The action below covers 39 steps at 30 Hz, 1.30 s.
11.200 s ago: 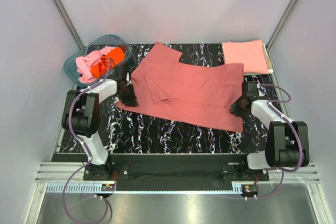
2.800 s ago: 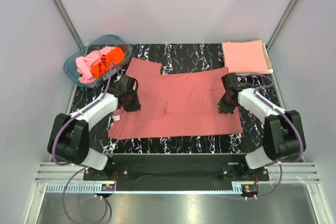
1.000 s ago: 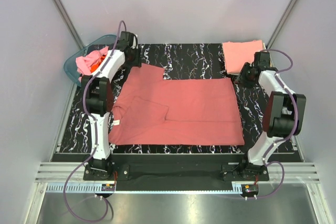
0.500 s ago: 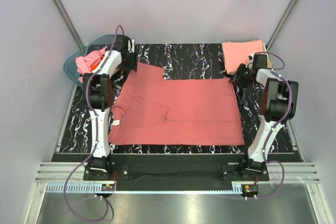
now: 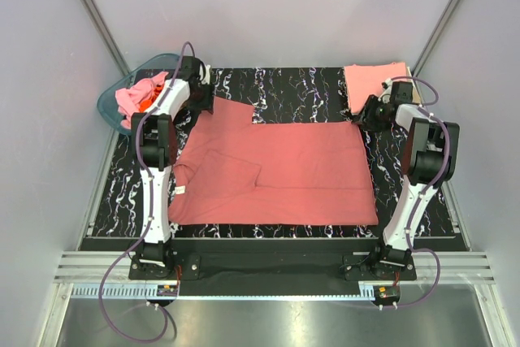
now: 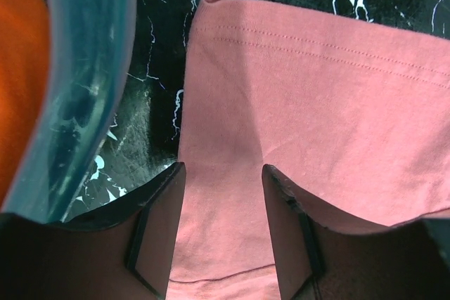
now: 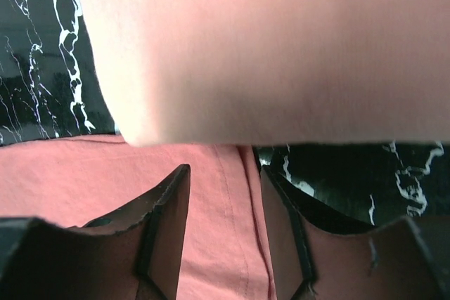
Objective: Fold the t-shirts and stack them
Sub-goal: Fold the tshirt
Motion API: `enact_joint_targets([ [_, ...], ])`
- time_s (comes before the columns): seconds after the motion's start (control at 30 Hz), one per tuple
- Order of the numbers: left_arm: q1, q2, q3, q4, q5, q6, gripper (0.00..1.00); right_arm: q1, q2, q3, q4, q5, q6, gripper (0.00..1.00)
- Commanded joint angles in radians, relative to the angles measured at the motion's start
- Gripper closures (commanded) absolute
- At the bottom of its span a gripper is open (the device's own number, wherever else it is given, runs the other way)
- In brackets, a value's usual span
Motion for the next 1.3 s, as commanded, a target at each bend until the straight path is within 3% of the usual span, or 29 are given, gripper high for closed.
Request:
enact_joint_targets([
  [0.0,0.035,0.03,0.02,0.004,0.034,0.045,0.46,-0.004,0.033,0.066,0.002,-0.053,-0.041,0.48],
  [0.37,0.04,0.066,0.039,-0.016,0.079,0.09,0.51,-0.004,0.071,0.101,-0.026,-0.045,-0.047,0.47],
  [0.43,0.043,0.066,0.045,-0.014,0.089,0.091,0.69,-0.004,0.085,0.125,-0.041,-0.054,-0.048,0.48],
  [0.53,0.041,0.06,0.056,-0.014,0.108,0.085,0.85,-0.004,0.097,0.136,-0.053,-0.065,-0.053,0.51],
  [0.57,0.041,0.055,0.059,-0.016,0.114,0.082,0.95,-0.004,0.096,0.139,-0.052,-0.071,-0.056,0.55],
  [0.63,0.041,0.035,0.072,-0.016,0.14,0.068,1.0,-0.004,0.096,0.138,-0.052,-0.071,-0.061,0.65],
  [0.67,0.041,0.026,0.076,-0.016,0.152,0.055,1.0,-0.004,0.091,0.138,-0.053,-0.068,-0.062,0.77],
  [0.77,0.037,-0.009,0.095,-0.014,0.19,0.03,1.0,-0.002,0.085,0.136,-0.05,-0.076,-0.067,0.97],
  [0.8,0.033,-0.029,0.097,-0.014,0.197,0.031,1.0,-0.002,0.08,0.136,-0.049,-0.074,-0.067,1.0],
  [1.27,0.015,-0.174,0.01,-0.008,0.158,0.031,1.0,-0.004,-0.087,0.017,0.006,0.002,0.002,1.0],
])
